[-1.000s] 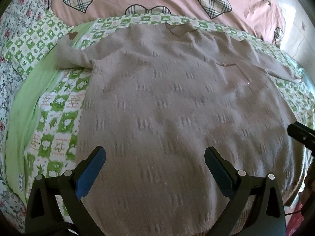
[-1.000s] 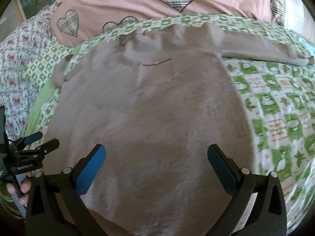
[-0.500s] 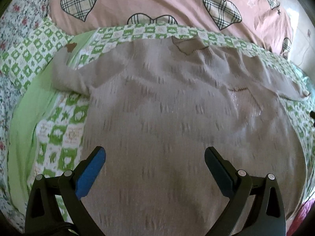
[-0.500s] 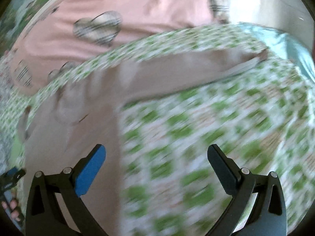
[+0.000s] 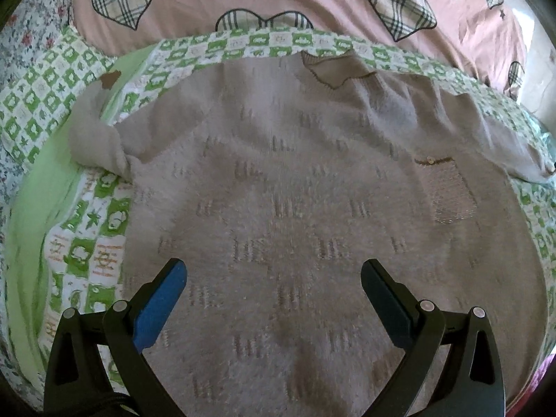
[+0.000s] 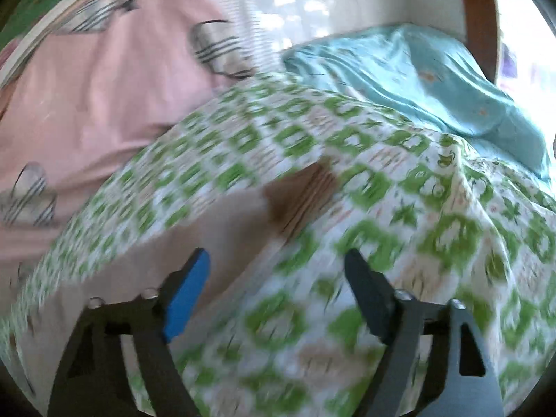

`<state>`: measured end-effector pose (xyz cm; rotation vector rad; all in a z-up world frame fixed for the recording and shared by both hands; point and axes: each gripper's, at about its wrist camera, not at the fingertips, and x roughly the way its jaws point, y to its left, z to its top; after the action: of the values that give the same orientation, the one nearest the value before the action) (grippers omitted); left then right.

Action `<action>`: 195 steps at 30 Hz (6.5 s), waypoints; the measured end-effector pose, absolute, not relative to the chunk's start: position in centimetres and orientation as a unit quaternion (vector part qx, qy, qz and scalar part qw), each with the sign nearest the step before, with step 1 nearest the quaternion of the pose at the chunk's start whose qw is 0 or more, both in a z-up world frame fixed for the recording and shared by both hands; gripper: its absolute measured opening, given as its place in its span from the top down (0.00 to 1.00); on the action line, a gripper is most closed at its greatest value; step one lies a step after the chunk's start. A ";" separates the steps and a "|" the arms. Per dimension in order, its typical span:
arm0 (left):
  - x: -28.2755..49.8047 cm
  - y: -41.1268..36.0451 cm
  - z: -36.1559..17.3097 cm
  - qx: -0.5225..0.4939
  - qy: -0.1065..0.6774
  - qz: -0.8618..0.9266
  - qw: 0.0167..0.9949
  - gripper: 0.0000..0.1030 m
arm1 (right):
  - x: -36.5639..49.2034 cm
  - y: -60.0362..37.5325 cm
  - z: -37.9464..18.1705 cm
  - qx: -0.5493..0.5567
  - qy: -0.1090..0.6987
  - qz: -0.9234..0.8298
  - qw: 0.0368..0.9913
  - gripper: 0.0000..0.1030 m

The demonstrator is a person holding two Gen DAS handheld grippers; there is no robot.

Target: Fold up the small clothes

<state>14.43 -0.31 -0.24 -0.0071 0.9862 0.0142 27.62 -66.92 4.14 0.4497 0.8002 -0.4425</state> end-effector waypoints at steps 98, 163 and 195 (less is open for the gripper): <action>24.5 7.4 -1.5 -0.086 0.409 -0.048 0.907 0.88 | 31.1 -35.1 0.1 0.101 0.456 0.013 0.884 0.69; 25.2 -9.3 4.4 0.010 0.361 -0.222 0.906 0.90 | 17.9 -32.8 0.5 0.184 0.492 0.158 0.836 0.45; 21.3 13.4 -2.6 -0.056 0.455 0.039 0.888 0.31 | 34.3 -27.7 -4.6 0.228 0.508 0.178 0.811 0.47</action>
<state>21.34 13.43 -2.61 -0.1169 0.9460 0.0804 34.26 -27.69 -4.57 0.4876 1.0861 0.3807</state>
